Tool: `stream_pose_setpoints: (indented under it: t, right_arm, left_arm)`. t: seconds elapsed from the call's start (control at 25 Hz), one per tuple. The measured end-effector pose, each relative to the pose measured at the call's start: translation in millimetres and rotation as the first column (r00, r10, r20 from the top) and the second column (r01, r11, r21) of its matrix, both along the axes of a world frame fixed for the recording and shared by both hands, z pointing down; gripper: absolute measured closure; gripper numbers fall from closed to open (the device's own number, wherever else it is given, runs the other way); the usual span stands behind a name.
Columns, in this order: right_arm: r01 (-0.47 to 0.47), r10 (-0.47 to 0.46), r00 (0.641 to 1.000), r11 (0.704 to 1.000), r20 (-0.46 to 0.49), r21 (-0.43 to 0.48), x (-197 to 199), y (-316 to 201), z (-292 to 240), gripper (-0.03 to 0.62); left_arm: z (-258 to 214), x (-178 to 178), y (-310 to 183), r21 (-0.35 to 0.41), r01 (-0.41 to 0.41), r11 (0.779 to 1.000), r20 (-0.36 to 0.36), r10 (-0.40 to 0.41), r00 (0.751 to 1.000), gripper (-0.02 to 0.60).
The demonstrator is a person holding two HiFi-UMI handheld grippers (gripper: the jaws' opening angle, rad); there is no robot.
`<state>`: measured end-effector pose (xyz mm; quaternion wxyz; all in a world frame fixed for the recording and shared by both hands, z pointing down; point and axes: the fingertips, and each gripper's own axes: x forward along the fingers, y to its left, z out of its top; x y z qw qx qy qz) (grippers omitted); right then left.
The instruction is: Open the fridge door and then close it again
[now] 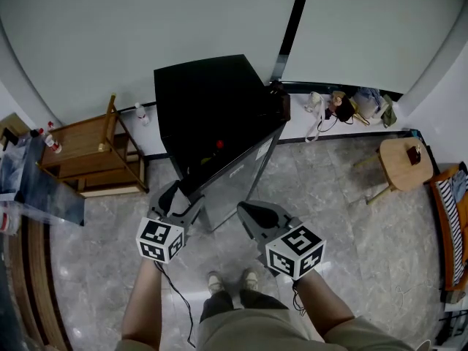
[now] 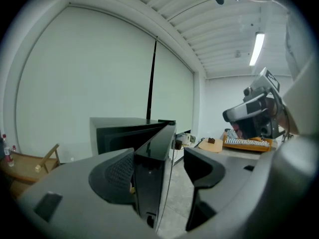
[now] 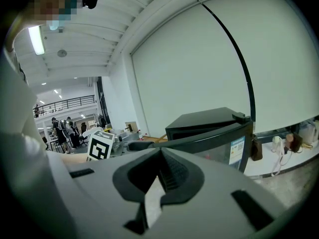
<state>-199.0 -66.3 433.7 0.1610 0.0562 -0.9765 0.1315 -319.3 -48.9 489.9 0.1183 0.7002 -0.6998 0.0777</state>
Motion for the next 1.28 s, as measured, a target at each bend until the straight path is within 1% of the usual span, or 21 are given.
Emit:
stream_pose_setpoints:
  t: [0.2, 0.56, 0.72, 0.92, 1.28]
  right_arm:
    - [-0.002, 0.002, 1.000, 1.000, -0.009, -0.005, 3.7, 4.8, 0.6, 0.597]
    - [-0.024, 0.024, 0.999, 1.000, -0.030, -0.003, 15.1, 9.5, 7.6, 0.597]
    - [-0.038, 0.038, 0.999, 0.999, -0.032, -0.008, 20.1, 8.6, 9.9, 0.597]
    - [-0.052, 0.052, 0.998, 0.999, -0.039, -0.011, 25.4, 13.2, 11.0, 0.597]
    - [-0.097, 0.096, 0.994, 0.995, -0.043, -0.018, 44.9, 12.0, 13.1, 0.597]
  left_arm:
    - [-1.9, 13.0, 4.6, 0.002, -0.021, 1.000, -0.018, 0.021, 1.000, 0.270]
    - [-2.5, 34.3, 13.9, 0.001, -0.063, 0.998, -0.022, 0.063, 0.998, 0.270]
    - [-1.4, 44.0, 16.5, -0.016, -0.090, 0.996, -0.010, 0.090, 0.996, 0.293]
    - [-3.6, 59.6, 23.0, -0.012, -0.109, 0.994, -0.033, 0.109, 0.994, 0.298]
    - [-3.4, 98.0, 30.7, -0.009, -0.119, 0.993, -0.074, 0.118, 0.990, 0.298]
